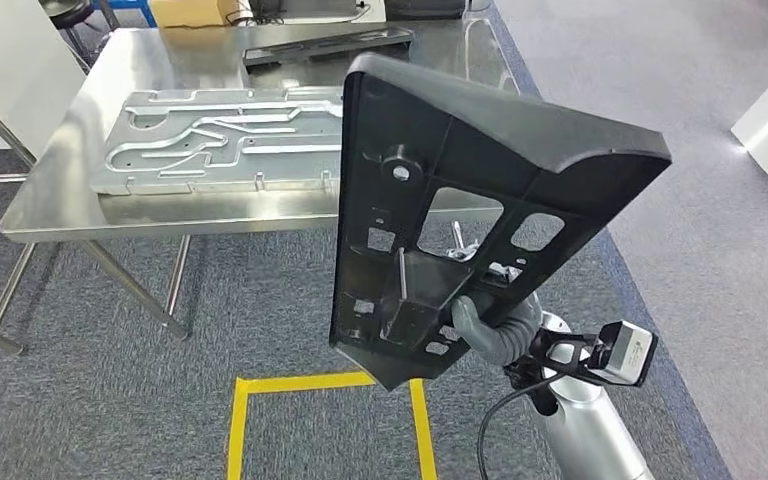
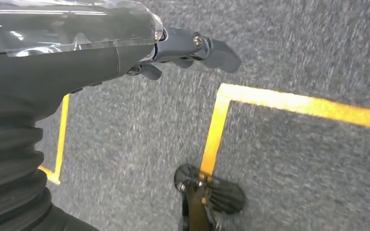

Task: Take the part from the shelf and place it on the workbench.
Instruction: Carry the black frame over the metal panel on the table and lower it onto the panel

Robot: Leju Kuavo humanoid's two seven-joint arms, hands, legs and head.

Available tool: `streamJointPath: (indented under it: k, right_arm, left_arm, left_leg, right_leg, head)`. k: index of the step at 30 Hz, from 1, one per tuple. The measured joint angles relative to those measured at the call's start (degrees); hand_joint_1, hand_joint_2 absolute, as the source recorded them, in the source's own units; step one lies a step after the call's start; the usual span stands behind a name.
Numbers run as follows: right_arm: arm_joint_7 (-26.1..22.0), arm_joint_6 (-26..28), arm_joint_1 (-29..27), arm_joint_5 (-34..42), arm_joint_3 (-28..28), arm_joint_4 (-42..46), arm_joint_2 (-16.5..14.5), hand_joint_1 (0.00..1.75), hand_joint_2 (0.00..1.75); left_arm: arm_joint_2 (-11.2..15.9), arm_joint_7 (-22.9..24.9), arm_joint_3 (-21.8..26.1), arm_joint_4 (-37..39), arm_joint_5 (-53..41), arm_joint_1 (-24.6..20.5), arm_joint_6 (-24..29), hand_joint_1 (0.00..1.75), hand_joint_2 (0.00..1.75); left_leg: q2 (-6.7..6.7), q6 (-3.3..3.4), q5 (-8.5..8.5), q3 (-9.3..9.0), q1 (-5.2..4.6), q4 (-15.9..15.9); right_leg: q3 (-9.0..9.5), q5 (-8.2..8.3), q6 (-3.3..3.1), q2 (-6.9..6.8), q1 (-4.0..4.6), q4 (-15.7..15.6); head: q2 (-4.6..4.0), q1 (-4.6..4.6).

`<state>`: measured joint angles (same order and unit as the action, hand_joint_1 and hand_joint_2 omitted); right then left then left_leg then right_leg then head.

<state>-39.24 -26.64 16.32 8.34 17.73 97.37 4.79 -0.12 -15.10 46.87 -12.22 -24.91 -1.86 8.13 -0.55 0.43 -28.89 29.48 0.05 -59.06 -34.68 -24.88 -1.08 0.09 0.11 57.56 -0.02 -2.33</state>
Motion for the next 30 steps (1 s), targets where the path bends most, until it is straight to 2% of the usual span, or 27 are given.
streamJointPath:
  k: [1, 2, 5, 6, 7, 8, 9, 10, 11, 12, 15, 16, 17, 20, 21, 22, 23, 25, 26, 27, 30]
  right_arm:
    - [-0.21, 0.05, -0.22, 0.00, -0.01, 0.45, 0.01, 1.75, 1.75]
    - [-0.39, 0.10, -0.53, -0.01, -0.01, 0.95, 0.00, 1.75, 1.75]
    - [-0.61, -0.08, -2.41, -0.04, -0.04, 2.77, 0.00, 1.75, 1.75]
    - [-0.63, -0.39, -3.19, 0.06, -0.08, 3.48, 0.00, 1.75, 1.75]
    - [-0.66, -0.80, -3.87, 0.26, -0.13, 4.22, 0.00, 1.75, 1.75]
    - [-0.69, -1.23, -4.35, 0.55, -0.18, 4.94, 0.00, 1.75, 1.75]
    - [-0.73, -1.66, -4.73, 0.86, -0.25, 5.69, 0.00, 1.75, 1.75]
    - [-0.79, -1.98, -5.04, 1.17, -0.33, 6.36, 0.00, 1.75, 1.75]
    - [-0.85, -2.22, -5.29, 1.44, -0.40, 6.99, 0.00, 1.75, 1.75]
    - [-0.89, -2.40, -5.50, 1.63, -0.48, 7.57, 0.00, 1.75, 1.75]
    - [-0.95, -2.63, -5.93, 1.88, -0.70, 9.04, 0.00, 1.75, 1.75]
    - [-0.98, -2.65, -5.96, 1.92, -0.79, 9.34, 0.00, 1.75, 1.75]
    - [-0.97, -2.65, -5.96, 1.95, -0.90, 9.54, 0.00, 1.75, 1.75]
    - [-0.97, -2.64, -6.11, 2.04, -1.20, 9.72, 0.01, 1.75, 1.75]
    - [-0.97, -2.64, -6.19, 2.08, -1.27, 9.70, 0.03, 1.75, 1.75]
    - [-0.96, -2.63, -6.25, 2.14, -1.37, 9.68, 0.07, 1.75, 1.75]
    - [-0.96, -2.61, -6.27, 2.24, -1.47, 9.66, 0.10, 1.75, 1.75]
    - [-0.96, -2.51, -6.29, 2.54, -1.70, 9.63, 0.22, 1.75, 1.75]
    - [-0.96, -2.41, -6.28, 2.69, -1.79, 9.62, 0.30, 1.75, 1.75]
    - [-0.96, -2.30, -6.29, 2.82, -1.88, 9.62, 0.38, 1.75, 1.75]
    - [-0.96, -1.99, -6.51, 3.00, -2.08, 9.72, 0.57, 1.75, 1.75]
  left_arm:
    - [-0.02, -0.10, 0.08, 0.00, -0.14, 0.05, -0.10, 0.00, 1.75]
    - [-0.01, -0.15, 0.15, 0.00, -0.29, 0.05, -0.18, 0.00, 1.75]
    - [0.01, -0.19, 0.26, 0.00, -0.70, 0.16, -0.21, 0.00, 1.75]
    - [0.01, -0.19, 0.27, 0.00, -0.88, 0.31, -0.22, 0.00, 1.75]
    - [0.01, -0.19, 0.28, 0.00, -1.12, 0.48, -0.22, 0.00, 1.75]
    - [0.01, -0.24, 0.29, 0.00, -1.34, 0.62, -0.24, 0.00, 1.75]
    - [0.01, -0.31, 0.30, 0.00, -1.60, 0.75, -0.27, 0.00, 1.75]
    - [0.02, -0.42, 0.31, 0.00, -1.81, 0.81, -0.32, 0.00, 1.75]
    - [0.04, -0.56, 0.33, 0.00, -1.96, 0.80, -0.41, 0.00, 1.75]
    - [0.06, -0.68, 0.34, 0.00, -2.08, 0.79, -0.48, 0.00, 1.75]
    - [0.09, -0.86, 0.36, 0.00, -2.25, 0.77, -0.60, 0.00, 1.75]
    - [0.08, -0.90, 0.37, 0.00, -2.29, 0.75, -0.62, 0.00, 1.75]
    - [0.08, -0.93, 0.37, 0.00, -2.32, 0.70, -0.66, 0.00, 1.75]
    - [0.05, -1.00, 0.38, 0.00, -2.43, 0.57, -0.80, 0.00, 1.75]
    - [0.04, -1.02, 0.38, 0.00, -2.47, 0.59, -0.83, 0.00, 1.75]
    - [0.03, -1.05, 0.38, 0.00, -2.53, 0.63, -0.86, 0.00, 1.75]
    - [0.03, -1.09, 0.38, 0.00, -2.58, 0.65, -0.88, 0.00, 1.75]
    - [-0.05, -1.18, 0.37, 0.00, -2.68, 0.62, -0.96, 0.00, 1.75]
    - [-0.12, -1.22, 0.37, 0.00, -2.70, 0.57, -0.98, 0.00, 1.75]
    - [-0.18, -1.25, 0.37, 0.00, -2.75, 0.50, -1.01, 0.00, 1.75]
    - [-0.22, -1.27, 0.38, 0.00, -2.86, 0.41, -1.04, 0.00, 1.75]
  left_leg:
    - [0.05, -0.33, -0.44, 0.40, 0.03, -1.41]
    - [0.09, -0.58, -1.37, 1.54, 0.12, -3.86]
    - [0.17, -1.15, -5.41, 7.82, 0.51, -13.69]
    - [0.19, -1.25, -5.72, 9.28, 0.62, -14.95]
    - [0.20, -1.33, -4.76, 9.77, 0.71, -14.17]
    - [0.22, -1.33, -2.56, 9.26, 0.79, -11.39]
    - [0.26, -1.25, 0.47, 8.24, 0.85, -7.43]
    - [0.30, -1.14, 2.79, 7.35, 0.78, -3.86]
    - [0.33, -0.90, 4.27, 6.68, 0.67, -1.35]
    - [0.32, -0.59, 5.02, 6.49, 0.54, -0.01]
    - [0.21, 0.54, 4.83, 5.88, 0.43, 0.59]
    - [0.20, 0.88, 4.68, 5.36, 0.49, 0.84]
    - [0.20, 1.16, 4.53, 4.86, 0.57, 1.09]
    - [0.18, 1.65, 3.54, 3.76, 0.52, 1.33]
    - [0.16, 1.68, 3.12, 3.28, 0.47, 1.33]
    - [0.14, 1.68, 2.67, 2.66, 0.42, 1.33]
    - [0.12, 1.64, 2.20, 1.95, 0.36, 1.33]
    - [0.08, 1.44, 1.18, 0.50, 0.22, 1.37]
    - [0.03, 1.21, 0.76, 0.05, 0.16, 1.40]
    - [0.00, 0.92, 0.40, -0.14, 0.12, 1.51]
    - [0.04, -0.24, 0.10, -0.61, 0.05, 0.96]
  right_leg:
    - [0.86, -0.22, -0.32, -0.02, -0.21, -0.28]
    - [1.63, -0.48, -0.51, -0.04, -0.38, -0.51]
    - [2.94, -1.70, -0.68, -0.08, -0.43, -0.61]
    - [3.44, -2.16, -0.62, -0.01, -0.45, -0.60]
    - [4.07, -2.66, -0.53, 0.08, -0.47, -0.60]
    - [4.81, -3.21, -0.40, 0.17, -0.49, -0.59]
    - [5.52, -3.80, -0.20, 0.23, -0.50, -0.61]
    - [6.12, -4.35, 0.05, 0.25, -0.44, -0.56]
    - [6.39, -4.79, 0.34, 0.25, -0.39, -0.55]
    - [6.53, -5.09, 0.68, 0.26, -0.34, -0.50]
    - [6.47, -5.09, 1.68, 0.25, -0.35, 0.46]
    - [5.71, -5.14, 1.96, 0.23, -0.40, 2.04]
    - [4.19, -5.69, 2.22, 0.20, -0.45, 4.67]
    - [-3.12, -9.82, 2.64, 0.18, -0.52, 15.18]
    - [-4.84, -10.37, 2.61, 0.18, -0.52, 16.80]
    - [-5.54, -9.61, 2.50, 0.18, -0.50, 16.42]
    - [-5.16, -7.50, 2.31, 0.17, -0.47, 13.92]
    - [-2.72, -1.92, 1.57, 0.16, -0.19, 6.02]
    - [-1.74, -0.37, 1.21, 0.17, 0.02, 2.94]
    - [-1.20, 0.43, 0.86, 0.17, 0.22, 1.17]
    - [-0.39, 0.46, 0.06, 0.26, 0.16, 0.14]
  head:
    - [0.00, -0.01]
    - [0.00, -0.02]
    - [0.00, -0.03]
    - [0.00, -0.03]
    - [0.00, -0.03]
    - [0.00, -0.03]
    - [0.00, -0.03]
    - [0.00, -0.03]
    - [0.00, -0.02]
    - [0.00, -0.02]
    - [0.00, -0.02]
    - [0.00, -0.02]
    - [0.00, -0.02]
    - [0.00, -0.01]
    - [0.00, -0.01]
    - [0.00, -0.01]
    - [0.00, -0.01]
    - [0.00, -0.02]
    - [0.00, 0.00]
    - [0.00, 0.02]
    - [0.00, 0.04]
